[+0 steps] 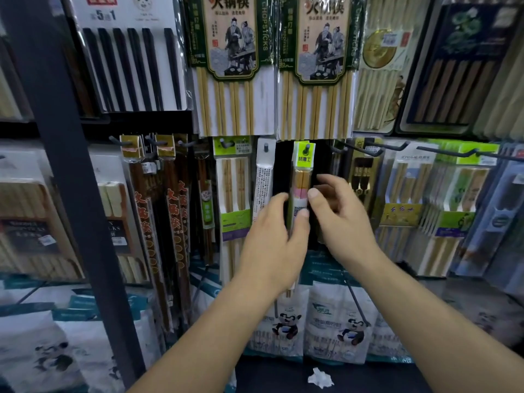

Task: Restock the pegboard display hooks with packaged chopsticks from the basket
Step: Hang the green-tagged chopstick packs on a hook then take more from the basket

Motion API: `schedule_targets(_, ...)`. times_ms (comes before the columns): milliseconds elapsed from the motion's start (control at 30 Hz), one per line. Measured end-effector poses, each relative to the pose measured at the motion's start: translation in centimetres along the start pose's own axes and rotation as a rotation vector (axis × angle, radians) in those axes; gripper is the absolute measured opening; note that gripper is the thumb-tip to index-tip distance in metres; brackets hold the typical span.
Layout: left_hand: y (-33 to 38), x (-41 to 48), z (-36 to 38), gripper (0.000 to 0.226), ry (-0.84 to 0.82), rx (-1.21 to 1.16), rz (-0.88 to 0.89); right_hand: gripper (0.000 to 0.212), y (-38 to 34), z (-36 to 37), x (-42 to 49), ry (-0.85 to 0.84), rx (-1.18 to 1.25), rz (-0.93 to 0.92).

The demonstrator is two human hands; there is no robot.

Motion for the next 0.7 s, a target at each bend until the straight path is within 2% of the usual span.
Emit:
schedule_targets(67, -0.2, 1.1, 1.5, 0.062, -0.049, -0.231, -0.085, 0.049, 0.5, 1.7, -0.5, -0.130, 0.014, -0.024)
schedule_targets(167, -0.8, 2.5, 3.5, 0.076, -0.090, -0.528, -0.259, 0.061, 1.2, 3.5, -1.0, -0.255, 0.075, -0.022)
schedule_targets(233, -1.4, 3.5, 4.2, 0.078, -0.097, -0.643, -0.338, 0.067, 1.8, 4.3, -1.2, -0.301, 0.066, -0.041)
schedule_targets(467, -2.9, 5.9, 5.7, 0.060, -0.075, -0.677, -0.356, 0.073, 4.3, 6.1, 0.2, -0.316, 0.061, -0.058)
schedule_targets(633, -4.1, 7.8, 6.5, 0.065, -0.053, -0.678, -0.455, 0.088, 6.0, 7.0, 2.6, -0.338, 0.042, -0.046)
schedule_targets(700, -4.6, 8.1, 6.6, 0.065, -0.045, -0.685, -0.453, 0.085, 6.7, 7.3, 3.1, -0.358, 0.038, -0.032)
Point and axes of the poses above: each hand's wrist, its own x-axis towards the middle knuckle, its own z-axis out of the palm, y = z × x, the point moved 10 cm from there along x, towards the middle knuckle
